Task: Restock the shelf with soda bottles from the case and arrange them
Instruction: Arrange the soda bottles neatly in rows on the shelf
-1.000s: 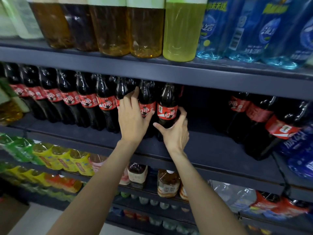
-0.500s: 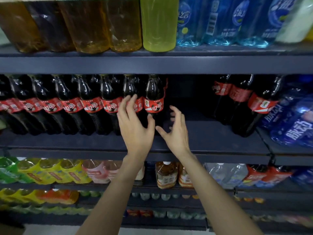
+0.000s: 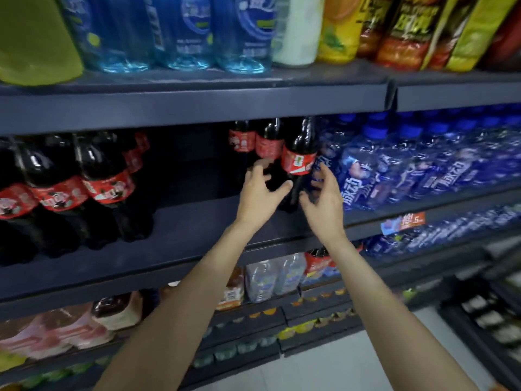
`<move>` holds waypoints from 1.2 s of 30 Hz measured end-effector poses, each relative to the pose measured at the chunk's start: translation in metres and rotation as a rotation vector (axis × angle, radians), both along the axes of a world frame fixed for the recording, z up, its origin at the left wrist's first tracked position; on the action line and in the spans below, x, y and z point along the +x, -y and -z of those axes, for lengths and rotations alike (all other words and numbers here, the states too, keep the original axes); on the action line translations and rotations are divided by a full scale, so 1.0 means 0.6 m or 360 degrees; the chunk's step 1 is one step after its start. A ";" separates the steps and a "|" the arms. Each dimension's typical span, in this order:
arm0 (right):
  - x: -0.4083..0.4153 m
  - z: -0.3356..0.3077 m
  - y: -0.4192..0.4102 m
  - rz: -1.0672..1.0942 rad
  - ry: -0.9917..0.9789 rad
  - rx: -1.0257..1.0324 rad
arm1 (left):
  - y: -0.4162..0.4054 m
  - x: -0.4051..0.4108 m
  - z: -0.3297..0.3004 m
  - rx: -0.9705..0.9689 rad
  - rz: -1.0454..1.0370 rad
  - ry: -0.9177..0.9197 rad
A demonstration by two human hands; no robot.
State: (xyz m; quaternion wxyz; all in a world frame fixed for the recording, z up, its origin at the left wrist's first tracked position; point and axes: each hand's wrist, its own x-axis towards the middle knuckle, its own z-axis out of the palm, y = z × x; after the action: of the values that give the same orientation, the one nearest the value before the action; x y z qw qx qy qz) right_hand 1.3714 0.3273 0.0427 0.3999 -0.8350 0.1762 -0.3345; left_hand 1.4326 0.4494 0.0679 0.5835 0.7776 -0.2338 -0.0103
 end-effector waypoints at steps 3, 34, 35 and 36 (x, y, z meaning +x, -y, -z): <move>0.032 0.005 0.030 -0.0272 -0.0114 0.0025 | 0.051 0.006 -0.001 0.0041 -0.0250 0.0091; 0.281 0.012 -0.239 -0.0735 0.0001 0.0029 | -0.326 0.040 0.051 0.0653 -0.1630 0.1023; 0.296 0.014 -0.243 -0.0716 0.0014 0.0010 | -0.326 0.045 0.055 0.0624 -0.1604 0.1016; 0.310 0.016 -0.247 -0.0699 0.0036 -0.0013 | -0.324 0.049 0.060 0.0583 -0.1592 0.1020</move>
State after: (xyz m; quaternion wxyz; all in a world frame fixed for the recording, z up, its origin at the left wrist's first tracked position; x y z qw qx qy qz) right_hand 1.5572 0.4754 0.0329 0.4617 -0.8511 -0.0158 -0.2494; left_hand 1.4618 0.6436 0.0319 0.2756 0.8450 0.0007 0.4583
